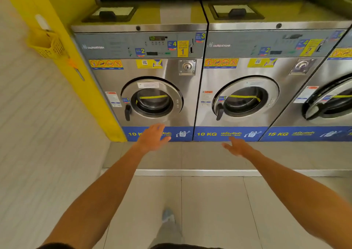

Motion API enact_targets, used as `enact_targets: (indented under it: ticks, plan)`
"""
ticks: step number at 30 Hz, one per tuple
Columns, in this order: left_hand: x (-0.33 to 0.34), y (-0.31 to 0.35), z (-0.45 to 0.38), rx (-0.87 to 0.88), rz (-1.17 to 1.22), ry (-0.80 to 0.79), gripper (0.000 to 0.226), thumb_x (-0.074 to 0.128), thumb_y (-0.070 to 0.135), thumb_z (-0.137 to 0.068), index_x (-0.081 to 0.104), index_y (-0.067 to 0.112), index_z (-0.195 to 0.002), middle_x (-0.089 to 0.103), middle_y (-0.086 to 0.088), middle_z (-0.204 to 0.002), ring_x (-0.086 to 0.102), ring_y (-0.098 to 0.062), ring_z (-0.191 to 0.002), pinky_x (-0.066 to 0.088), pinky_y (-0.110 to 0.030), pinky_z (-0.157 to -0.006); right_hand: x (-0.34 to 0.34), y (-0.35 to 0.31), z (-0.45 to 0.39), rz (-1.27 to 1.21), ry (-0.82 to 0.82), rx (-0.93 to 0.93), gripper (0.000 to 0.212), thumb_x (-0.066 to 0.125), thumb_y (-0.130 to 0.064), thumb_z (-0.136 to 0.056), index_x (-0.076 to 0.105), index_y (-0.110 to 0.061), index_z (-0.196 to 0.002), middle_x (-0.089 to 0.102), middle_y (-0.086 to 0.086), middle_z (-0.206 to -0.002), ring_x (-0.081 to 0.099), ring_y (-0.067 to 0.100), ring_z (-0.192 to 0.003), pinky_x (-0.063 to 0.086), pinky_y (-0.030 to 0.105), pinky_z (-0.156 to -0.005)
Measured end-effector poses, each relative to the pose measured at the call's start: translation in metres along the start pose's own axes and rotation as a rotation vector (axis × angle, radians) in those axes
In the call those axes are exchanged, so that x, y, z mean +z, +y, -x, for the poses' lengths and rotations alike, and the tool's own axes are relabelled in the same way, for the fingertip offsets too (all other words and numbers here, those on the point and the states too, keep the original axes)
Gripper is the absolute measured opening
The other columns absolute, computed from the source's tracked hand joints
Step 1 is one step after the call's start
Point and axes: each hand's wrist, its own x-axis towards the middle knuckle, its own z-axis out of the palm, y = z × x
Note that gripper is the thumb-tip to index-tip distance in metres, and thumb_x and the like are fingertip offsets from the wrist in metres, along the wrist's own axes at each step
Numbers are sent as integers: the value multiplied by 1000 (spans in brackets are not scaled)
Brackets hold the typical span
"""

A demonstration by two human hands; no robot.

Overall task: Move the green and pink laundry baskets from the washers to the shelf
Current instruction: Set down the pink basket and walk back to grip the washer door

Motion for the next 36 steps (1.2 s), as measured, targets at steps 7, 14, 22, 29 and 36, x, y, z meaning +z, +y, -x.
enact_targets:
  ticks: [7,14,22,29,36]
  plan:
    - [-40,-7,-135,193,-159,-40,71,49,50,-99,32,8,-154,38,-14,-156,35,-31,-143,33,-45,-115,-35,-19,-89,-156,43,111,69,51,-42,-101,28,-7,-156,37,18,-157,34,36,-145,31,44,-115]
    - [-53,42,-257,429,-351,-69,73,46,55,-99,31,10,-155,29,-14,-161,20,-32,-151,20,-46,-123,-55,-3,-172,-300,28,181,72,62,-30,-97,27,-6,-155,44,19,-151,38,38,-141,35,43,-111]
    - [-57,114,-383,625,-543,47,70,53,51,-95,38,13,-152,29,-17,-161,17,-36,-152,14,-51,-123,-77,29,-290,-402,9,188,72,61,-30,-97,26,-8,-156,51,23,-142,44,38,-136,39,44,-108]
    - [-30,133,-449,708,-678,245,63,63,38,-88,50,10,-143,31,-19,-160,17,-39,-152,16,-56,-123,-64,38,-381,-494,21,216,66,63,-32,-94,36,-2,-145,56,27,-131,55,41,-122,46,45,-99]
    - [3,108,-474,744,-801,331,82,62,35,-88,25,9,-156,5,-20,-167,-2,-38,-154,7,-58,-123,-28,33,-433,-502,81,239,59,64,-31,-95,42,2,-138,59,27,-129,58,43,-119,49,47,-96]
